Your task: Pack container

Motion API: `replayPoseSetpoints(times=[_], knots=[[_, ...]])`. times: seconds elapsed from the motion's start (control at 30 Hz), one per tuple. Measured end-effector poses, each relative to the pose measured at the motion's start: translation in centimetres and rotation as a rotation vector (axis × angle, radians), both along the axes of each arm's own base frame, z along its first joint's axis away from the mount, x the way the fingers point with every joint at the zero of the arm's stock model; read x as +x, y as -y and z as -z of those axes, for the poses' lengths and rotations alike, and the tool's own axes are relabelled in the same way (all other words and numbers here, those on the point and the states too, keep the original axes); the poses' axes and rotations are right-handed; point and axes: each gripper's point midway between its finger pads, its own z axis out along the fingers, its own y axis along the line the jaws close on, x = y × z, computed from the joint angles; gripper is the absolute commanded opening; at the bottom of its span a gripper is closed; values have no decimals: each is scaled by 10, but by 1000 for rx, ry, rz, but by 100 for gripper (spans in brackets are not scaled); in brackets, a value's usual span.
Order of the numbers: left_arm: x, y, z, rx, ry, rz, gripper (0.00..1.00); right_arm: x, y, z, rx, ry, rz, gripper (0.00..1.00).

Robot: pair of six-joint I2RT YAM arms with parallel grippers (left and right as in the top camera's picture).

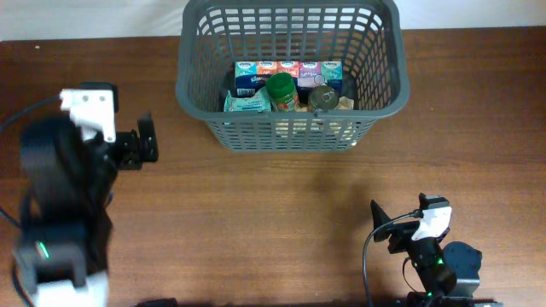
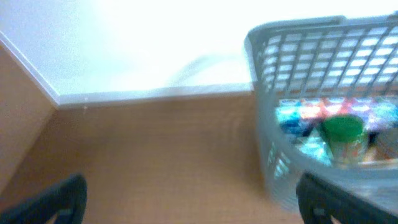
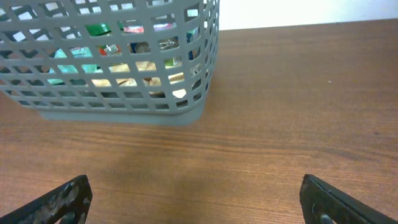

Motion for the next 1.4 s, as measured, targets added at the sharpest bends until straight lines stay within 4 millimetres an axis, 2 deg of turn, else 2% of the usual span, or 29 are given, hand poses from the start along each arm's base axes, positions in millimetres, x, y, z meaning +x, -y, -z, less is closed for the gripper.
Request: replayPoseSetpoints(times=[0.1, 0.17, 0.23, 0.3, 0.33, 0.5, 0.57, 0.6, 0.8, 1.4], knots=[[-33, 14, 1, 3, 207, 58, 99, 0, 0, 0, -1, 2, 0, 99], [-45, 16, 6, 8, 264, 67, 99, 0, 0, 0, 0, 2, 0, 99], [-64, 20, 39, 11, 301, 79, 99, 0, 0, 0, 0, 1, 0, 99], [-67, 21, 60, 9, 300, 82, 99, 0, 0, 0, 0, 1, 0, 99], [-71, 22, 86, 6, 275, 83, 99, 0, 0, 0, 0, 1, 0, 99], [-82, 35, 152, -16, 246, 152, 99, 0, 0, 0, 0, 2, 0, 99], [-83, 40, 160, -18, 259, 174, 99, 0, 0, 0, 0, 1, 0, 99], [-84, 44, 172, -21, 256, 192, 99, 0, 0, 0, 0, 2, 0, 99], [-84, 45, 212, -39, 158, 197, 99, 0, 0, 0, 0, 2, 0, 99], [-84, 45, 214, -40, 152, 196, 99, 0, 0, 0, 0, 1, 0, 99]])
